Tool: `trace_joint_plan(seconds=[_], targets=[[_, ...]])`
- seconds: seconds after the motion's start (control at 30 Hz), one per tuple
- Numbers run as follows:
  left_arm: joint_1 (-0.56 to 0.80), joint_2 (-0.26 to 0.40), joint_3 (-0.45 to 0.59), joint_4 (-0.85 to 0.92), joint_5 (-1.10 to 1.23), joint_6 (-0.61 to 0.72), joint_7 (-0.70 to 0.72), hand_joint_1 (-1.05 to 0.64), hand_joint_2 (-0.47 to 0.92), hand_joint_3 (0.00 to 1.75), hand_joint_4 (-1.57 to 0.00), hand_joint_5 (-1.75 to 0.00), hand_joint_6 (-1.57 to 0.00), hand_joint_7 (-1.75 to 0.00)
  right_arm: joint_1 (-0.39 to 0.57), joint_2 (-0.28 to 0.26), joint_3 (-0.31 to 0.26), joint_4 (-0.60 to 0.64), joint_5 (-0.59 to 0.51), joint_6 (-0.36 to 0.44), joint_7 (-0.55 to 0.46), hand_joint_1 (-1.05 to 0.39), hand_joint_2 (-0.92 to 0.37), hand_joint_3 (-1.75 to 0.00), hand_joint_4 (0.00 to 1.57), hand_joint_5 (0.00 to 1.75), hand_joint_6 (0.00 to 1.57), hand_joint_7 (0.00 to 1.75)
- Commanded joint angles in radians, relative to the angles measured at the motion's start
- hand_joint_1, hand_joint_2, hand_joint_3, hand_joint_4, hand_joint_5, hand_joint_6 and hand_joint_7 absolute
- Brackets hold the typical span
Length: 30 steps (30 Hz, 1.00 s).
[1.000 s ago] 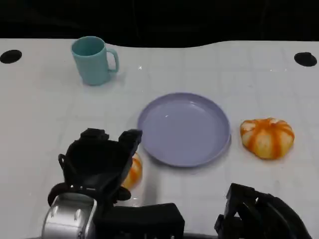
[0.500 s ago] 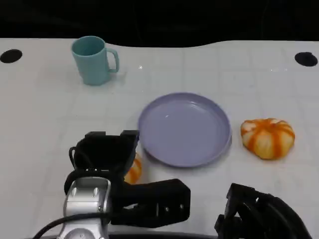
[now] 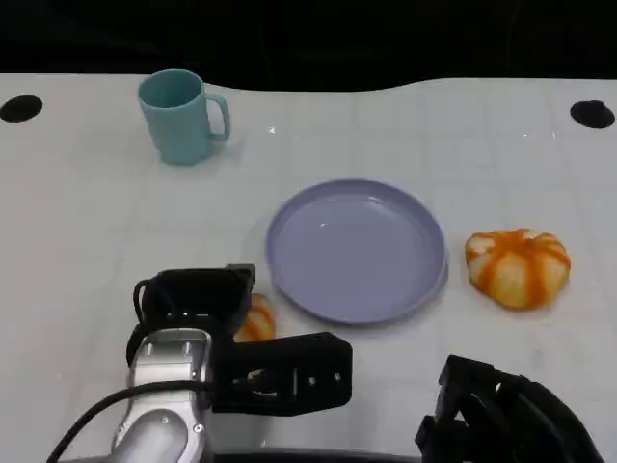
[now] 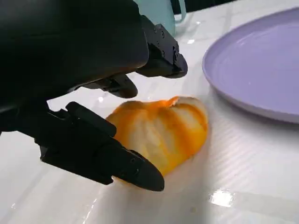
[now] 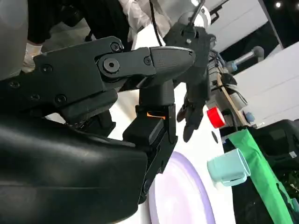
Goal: Grasp the bread from the table and place it into the plate.
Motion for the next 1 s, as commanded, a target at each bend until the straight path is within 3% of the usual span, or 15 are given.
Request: trace_joint_plan(seconds=[0.03,0.33,0.5,0.57,0.83,0.87,0.9,1.0], targets=[[-0.024,0.037,-0.011,0.067,-0.046,-0.018,0.050,-0.60,0.75,0.00,-0.26,-0.29,-0.25,0.00,0.004,-0.012,-0.009,-0.009,0.007,0.000,0.001,-0.72,-0.92,-0.24,0.87,1.63,0.79,1.40],[-0.049,0.060,-0.058,0.222,-0.126,-0.054,0.110,-0.59,0.76,0.01,-0.26,-0.29,-0.26,-0.01,0.004,-0.011,-0.010,-0.005,0.009,-0.006,0.004,-0.71,-0.92,-0.25,0.87,1.62,0.78,1.40],[-0.054,0.061,-0.074,0.295,-0.169,-0.079,0.192,-0.50,0.80,0.01,-0.38,-0.33,-0.34,-0.03,0.003,-0.012,-0.010,-0.005,0.007,-0.007,0.004,-0.71,-0.92,-0.24,0.87,1.61,0.78,1.40],[-0.056,0.066,-0.081,0.324,-0.184,-0.100,0.238,-0.42,0.84,0.01,-0.52,-0.49,-0.43,-0.02,0.003,-0.012,-0.011,-0.003,0.008,-0.010,0.006,-0.71,-0.92,-0.24,0.87,1.61,0.78,1.39],[-0.074,0.094,-0.110,0.474,-0.228,-0.206,0.448,-0.31,0.89,0.01,-0.65,-1.30,-0.76,-0.03,0.003,-0.013,-0.013,-0.004,0.009,-0.006,0.007,-0.71,-0.92,-0.24,0.88,1.61,0.78,1.39],[-0.078,0.094,-0.111,0.501,-0.238,-0.221,0.473,-0.31,0.91,0.02,-0.69,-1.41,-0.89,-0.07,0.003,-0.013,-0.013,-0.006,0.009,-0.005,0.006,-0.71,-0.92,-0.24,0.88,1.61,0.78,1.39],[-0.084,0.096,-0.116,0.528,-0.243,-0.235,0.494,-0.31,0.91,0.04,-0.70,-1.44,-0.95,-0.09,0.004,-0.013,-0.013,-0.008,0.007,-0.005,0.004,-0.71,-0.92,-0.24,0.88,1.60,0.78,1.39],[-0.095,0.102,-0.140,0.598,-0.242,-0.269,0.572,-0.36,0.92,0.28,-0.78,-1.26,-1.05,-0.06,0.005,-0.014,-0.013,-0.007,0.009,-0.005,0.007,-0.71,-0.92,-0.24,0.88,1.60,0.78,1.40]])
